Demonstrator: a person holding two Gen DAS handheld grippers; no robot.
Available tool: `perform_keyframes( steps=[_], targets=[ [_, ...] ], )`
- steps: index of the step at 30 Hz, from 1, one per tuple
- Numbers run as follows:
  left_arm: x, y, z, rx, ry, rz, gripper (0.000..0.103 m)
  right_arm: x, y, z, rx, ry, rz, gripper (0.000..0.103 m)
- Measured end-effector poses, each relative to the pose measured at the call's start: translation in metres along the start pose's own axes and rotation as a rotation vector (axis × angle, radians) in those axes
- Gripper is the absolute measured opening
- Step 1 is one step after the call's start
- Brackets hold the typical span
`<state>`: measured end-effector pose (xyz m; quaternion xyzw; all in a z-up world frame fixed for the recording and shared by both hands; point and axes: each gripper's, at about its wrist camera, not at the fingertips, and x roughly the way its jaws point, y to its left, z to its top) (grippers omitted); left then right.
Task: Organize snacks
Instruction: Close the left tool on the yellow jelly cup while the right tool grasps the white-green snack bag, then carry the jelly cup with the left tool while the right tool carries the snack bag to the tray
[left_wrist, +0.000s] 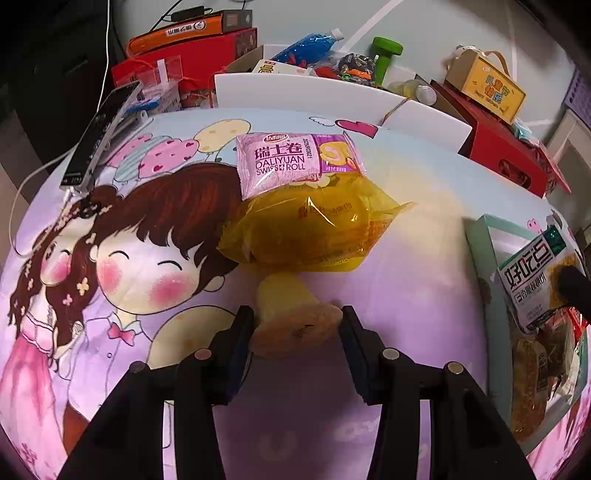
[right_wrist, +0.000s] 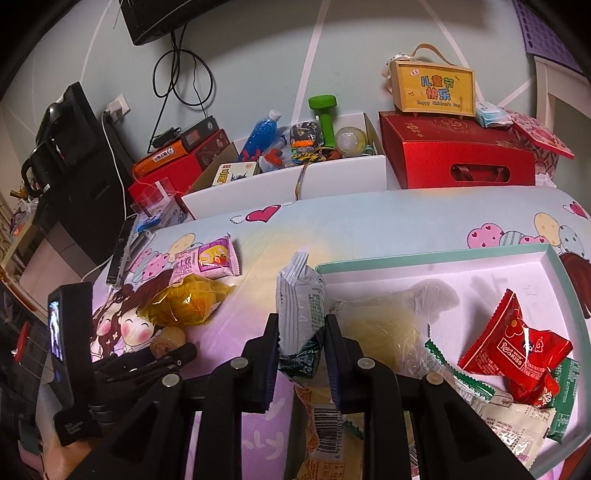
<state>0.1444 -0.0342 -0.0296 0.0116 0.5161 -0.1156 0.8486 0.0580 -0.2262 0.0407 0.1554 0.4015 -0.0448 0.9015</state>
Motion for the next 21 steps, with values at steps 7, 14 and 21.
perform_keyframes(
  steps=[7, 14, 21],
  targets=[
    [0.002, -0.003, -0.001, 0.012, -0.001, 0.011, 0.049, 0.000, 0.000, 0.000, -0.003, 0.000, -0.002, 0.024],
    [-0.003, -0.007, -0.001, 0.035, 0.002, 0.013, 0.046, 0.000, 0.001, 0.000, -0.004, 0.000, -0.002, 0.024],
    [-0.019, -0.014, 0.003, 0.065, -0.018, 0.020, 0.046, -0.004, 0.000, 0.002, -0.004, -0.010, -0.007, 0.024]
  ],
)
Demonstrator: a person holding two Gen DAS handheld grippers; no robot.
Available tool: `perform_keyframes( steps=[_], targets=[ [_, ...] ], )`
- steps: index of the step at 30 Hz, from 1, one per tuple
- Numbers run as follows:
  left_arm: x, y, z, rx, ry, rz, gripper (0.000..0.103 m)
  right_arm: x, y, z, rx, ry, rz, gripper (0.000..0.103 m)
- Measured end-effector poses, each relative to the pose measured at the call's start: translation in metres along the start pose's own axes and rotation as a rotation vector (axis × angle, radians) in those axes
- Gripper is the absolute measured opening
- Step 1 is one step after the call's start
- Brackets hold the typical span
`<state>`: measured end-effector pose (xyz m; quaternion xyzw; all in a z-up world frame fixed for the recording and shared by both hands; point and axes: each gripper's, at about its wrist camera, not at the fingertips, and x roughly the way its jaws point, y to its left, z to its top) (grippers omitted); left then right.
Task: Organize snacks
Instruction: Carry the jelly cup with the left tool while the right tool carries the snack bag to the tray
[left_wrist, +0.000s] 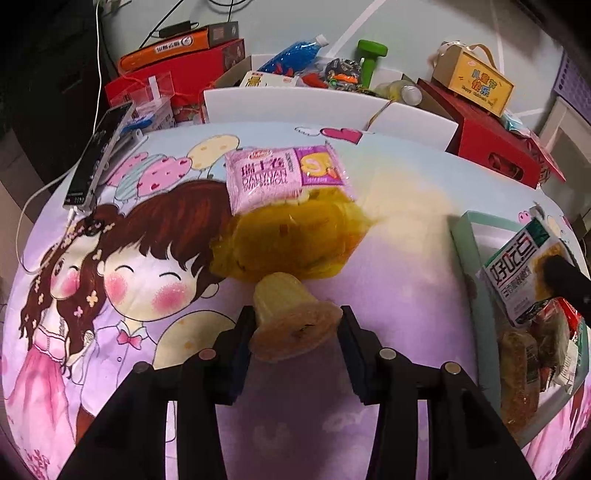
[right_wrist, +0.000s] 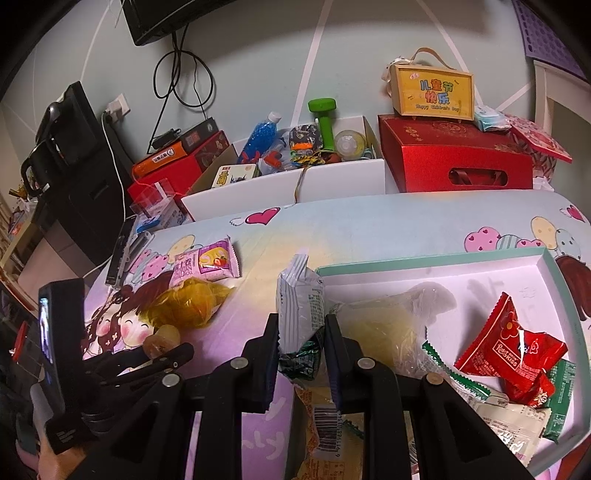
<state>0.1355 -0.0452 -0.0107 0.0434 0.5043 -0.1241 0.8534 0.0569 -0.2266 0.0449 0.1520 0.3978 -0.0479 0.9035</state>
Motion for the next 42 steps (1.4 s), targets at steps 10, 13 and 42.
perform_keyframes(
  steps=[10, 13, 42],
  targets=[
    [-0.036, -0.016, 0.010, 0.050, -0.083, -0.008, 0.046, -0.023, -0.004, 0.008, 0.007, -0.051, 0.004, 0.024],
    [-0.045, -0.024, 0.014, 0.067, -0.101, -0.027, 0.046, -0.027, -0.008, 0.009, 0.015, -0.056, -0.001, 0.024],
    [-0.039, -0.156, 0.016, 0.288, -0.076, -0.211, 0.046, -0.072, -0.129, 0.016, 0.252, -0.139, -0.137, 0.024]
  ],
)
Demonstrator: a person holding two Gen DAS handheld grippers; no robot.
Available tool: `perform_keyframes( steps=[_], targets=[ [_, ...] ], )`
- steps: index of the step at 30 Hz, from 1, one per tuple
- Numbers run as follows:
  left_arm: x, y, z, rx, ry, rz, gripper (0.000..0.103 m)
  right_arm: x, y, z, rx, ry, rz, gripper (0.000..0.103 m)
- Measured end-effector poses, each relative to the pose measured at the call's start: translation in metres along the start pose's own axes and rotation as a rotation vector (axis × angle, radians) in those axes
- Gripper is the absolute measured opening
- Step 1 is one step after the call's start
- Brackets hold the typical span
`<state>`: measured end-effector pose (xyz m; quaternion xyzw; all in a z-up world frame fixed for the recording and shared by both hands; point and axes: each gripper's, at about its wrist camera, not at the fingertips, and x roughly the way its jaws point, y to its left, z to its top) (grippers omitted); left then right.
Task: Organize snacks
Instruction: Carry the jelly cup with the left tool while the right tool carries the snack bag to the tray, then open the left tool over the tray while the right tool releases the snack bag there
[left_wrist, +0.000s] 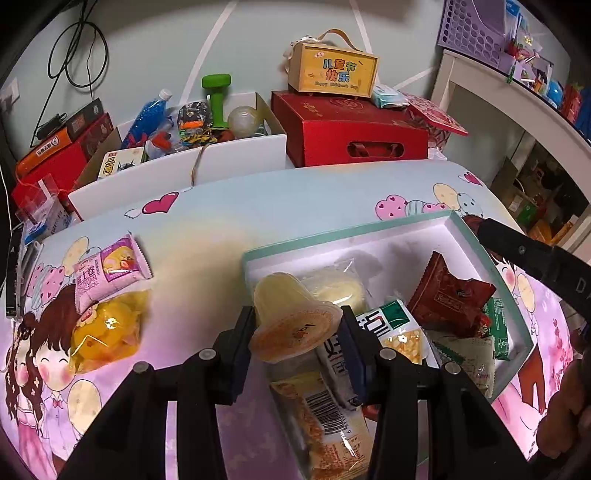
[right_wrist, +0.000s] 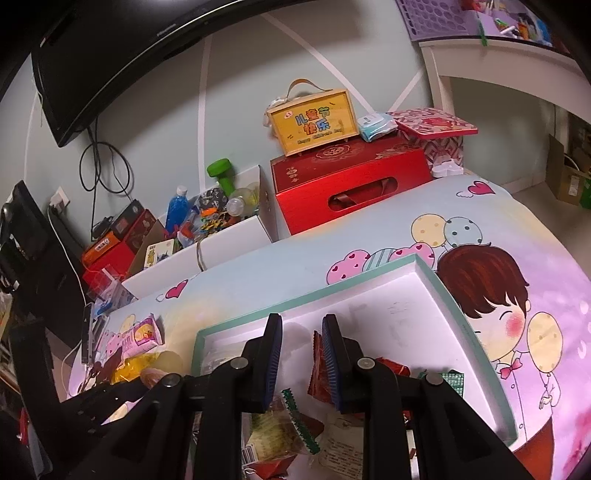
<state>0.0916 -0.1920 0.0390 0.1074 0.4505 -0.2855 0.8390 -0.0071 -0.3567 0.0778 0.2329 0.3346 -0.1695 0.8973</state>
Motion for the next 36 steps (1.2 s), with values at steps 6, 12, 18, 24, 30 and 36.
perform_keyframes(
  steps=[6, 12, 18, 24, 30, 36],
  targets=[
    [0.012, 0.011, -0.009, -0.054, 0.006, 0.006, 0.046, 0.002, -0.002, -0.001, -0.005, 0.009, -0.002, 0.024],
    [0.023, 0.016, -0.014, -0.076, 0.032, -0.001, 0.046, 0.012, -0.003, -0.005, 0.002, 0.052, -0.022, 0.024],
    [0.035, 0.000, -0.016, -0.047, 0.060, -0.042, 0.046, 0.009, -0.006, -0.004, 0.007, 0.051, -0.032, 0.024],
    [0.043, -0.011, -0.018, -0.038, 0.084, -0.079, 0.046, 0.010, -0.006, -0.004, 0.006, 0.059, -0.043, 0.024],
    [0.043, -0.021, -0.017, 0.005, 0.094, -0.037, 0.051, 0.011, -0.005, -0.005, 0.000, 0.063, -0.054, 0.025],
    [0.025, -0.013, -0.010, -0.027, 0.058, -0.047, 0.075, 0.015, -0.003, -0.006, -0.011, 0.079, -0.068, 0.025]
  ],
)
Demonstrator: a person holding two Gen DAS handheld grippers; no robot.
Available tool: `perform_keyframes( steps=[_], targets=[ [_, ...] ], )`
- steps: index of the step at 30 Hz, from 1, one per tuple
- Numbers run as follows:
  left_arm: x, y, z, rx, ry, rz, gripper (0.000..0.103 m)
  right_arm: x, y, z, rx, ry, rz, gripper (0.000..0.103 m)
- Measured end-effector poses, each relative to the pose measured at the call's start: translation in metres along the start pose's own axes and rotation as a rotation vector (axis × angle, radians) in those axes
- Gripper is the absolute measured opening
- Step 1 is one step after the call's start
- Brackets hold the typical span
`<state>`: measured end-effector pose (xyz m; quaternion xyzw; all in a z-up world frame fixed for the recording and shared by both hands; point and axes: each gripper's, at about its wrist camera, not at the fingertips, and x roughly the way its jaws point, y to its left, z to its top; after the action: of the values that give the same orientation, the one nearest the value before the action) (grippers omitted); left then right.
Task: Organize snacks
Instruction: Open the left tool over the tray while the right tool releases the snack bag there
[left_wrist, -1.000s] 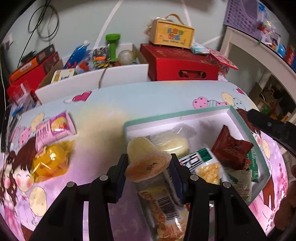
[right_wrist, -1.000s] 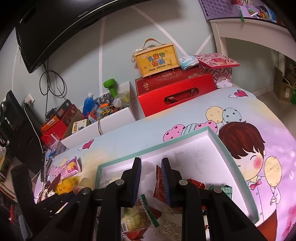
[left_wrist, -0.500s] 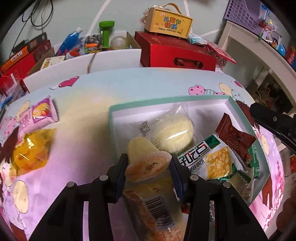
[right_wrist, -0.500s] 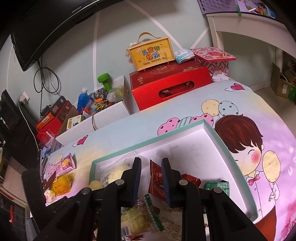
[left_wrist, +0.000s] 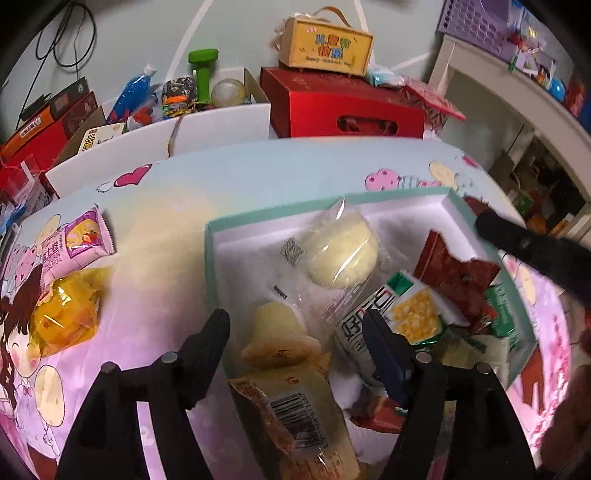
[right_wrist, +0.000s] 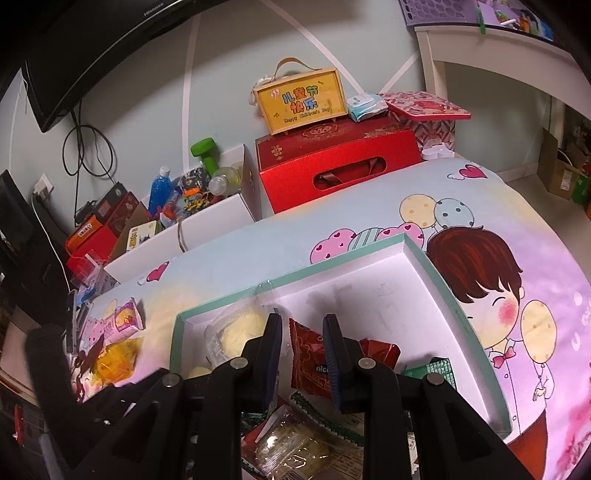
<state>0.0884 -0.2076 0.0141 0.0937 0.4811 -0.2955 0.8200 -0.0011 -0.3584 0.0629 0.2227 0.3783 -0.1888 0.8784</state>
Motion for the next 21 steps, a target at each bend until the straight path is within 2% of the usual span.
perform_keyframes(
  steps=[2, 4, 5, 6, 8, 10, 12, 16, 18, 21],
  targets=[
    [-0.006, 0.002, 0.002, -0.006, -0.014, 0.010, 0.076, 0.002, 0.001, -0.001, -0.008, 0.009, -0.011, 0.027],
    [-0.012, 0.005, 0.004, -0.016, -0.030, 0.032, 0.080, 0.004, 0.002, -0.001, -0.014, 0.015, -0.023, 0.038],
    [-0.015, 0.008, 0.005, -0.026, -0.035, 0.043, 0.081, 0.004, 0.002, -0.002, -0.017, 0.017, -0.030, 0.052],
    [-0.017, 0.012, 0.006, -0.043, -0.042, 0.053, 0.082, 0.004, 0.002, -0.002, -0.019, 0.015, -0.035, 0.061],
    [-0.022, 0.023, 0.007, -0.083, -0.059, 0.071, 0.082, 0.003, 0.003, -0.002, -0.024, 0.008, -0.040, 0.062],
    [-0.025, 0.032, 0.008, -0.112, -0.075, 0.090, 0.088, 0.003, 0.005, -0.002, -0.032, 0.005, -0.041, 0.065],
    [-0.026, 0.040, 0.007, -0.135, -0.087, 0.114, 0.091, 0.004, 0.007, -0.002, -0.040, 0.001, -0.042, 0.080],
    [-0.029, 0.052, 0.006, -0.168, -0.097, 0.141, 0.092, 0.004, 0.011, -0.002, -0.052, -0.007, -0.028, 0.089],
    [-0.030, 0.056, 0.004, -0.183, -0.103, 0.152, 0.093, 0.004, 0.013, -0.003, -0.059, -0.012, -0.026, 0.100],
    [-0.033, 0.060, 0.002, -0.196, -0.107, 0.162, 0.099, 0.003, 0.017, -0.004, -0.068, -0.020, -0.019, 0.103]
  ],
)
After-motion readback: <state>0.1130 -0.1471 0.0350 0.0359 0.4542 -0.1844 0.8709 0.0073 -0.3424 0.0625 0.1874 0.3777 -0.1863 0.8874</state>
